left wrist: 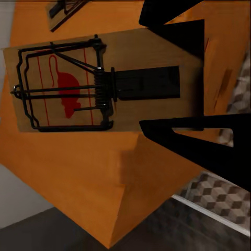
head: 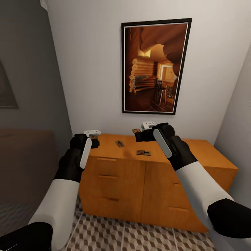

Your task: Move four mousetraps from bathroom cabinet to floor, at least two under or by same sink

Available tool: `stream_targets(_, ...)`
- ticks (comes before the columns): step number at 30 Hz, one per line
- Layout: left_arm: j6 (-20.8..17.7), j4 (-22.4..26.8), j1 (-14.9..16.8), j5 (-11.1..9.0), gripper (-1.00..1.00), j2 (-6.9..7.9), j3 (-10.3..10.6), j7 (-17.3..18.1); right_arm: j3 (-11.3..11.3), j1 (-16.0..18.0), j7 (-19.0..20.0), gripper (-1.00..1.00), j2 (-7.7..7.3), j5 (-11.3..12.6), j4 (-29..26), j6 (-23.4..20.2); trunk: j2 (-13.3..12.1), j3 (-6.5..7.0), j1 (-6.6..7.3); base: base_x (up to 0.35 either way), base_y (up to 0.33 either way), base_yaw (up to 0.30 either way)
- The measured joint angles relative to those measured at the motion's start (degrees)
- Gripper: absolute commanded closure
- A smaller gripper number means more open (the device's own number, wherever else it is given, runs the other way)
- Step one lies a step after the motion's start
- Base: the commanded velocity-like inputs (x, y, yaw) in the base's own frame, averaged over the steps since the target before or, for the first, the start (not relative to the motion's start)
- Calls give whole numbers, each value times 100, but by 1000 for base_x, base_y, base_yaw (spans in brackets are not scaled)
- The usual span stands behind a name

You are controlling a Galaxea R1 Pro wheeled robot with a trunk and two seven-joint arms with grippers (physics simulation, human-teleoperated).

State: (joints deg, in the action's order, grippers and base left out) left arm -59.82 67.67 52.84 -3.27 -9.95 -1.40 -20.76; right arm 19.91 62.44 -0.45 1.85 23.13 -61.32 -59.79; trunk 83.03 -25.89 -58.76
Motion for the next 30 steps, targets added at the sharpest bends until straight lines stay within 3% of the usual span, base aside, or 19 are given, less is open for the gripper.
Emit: stream_targets(30,0,-8,-15,1,100,0,2,0,-6,0,-20,100,0,-12,0,0,0,0,0,-346,0,0)
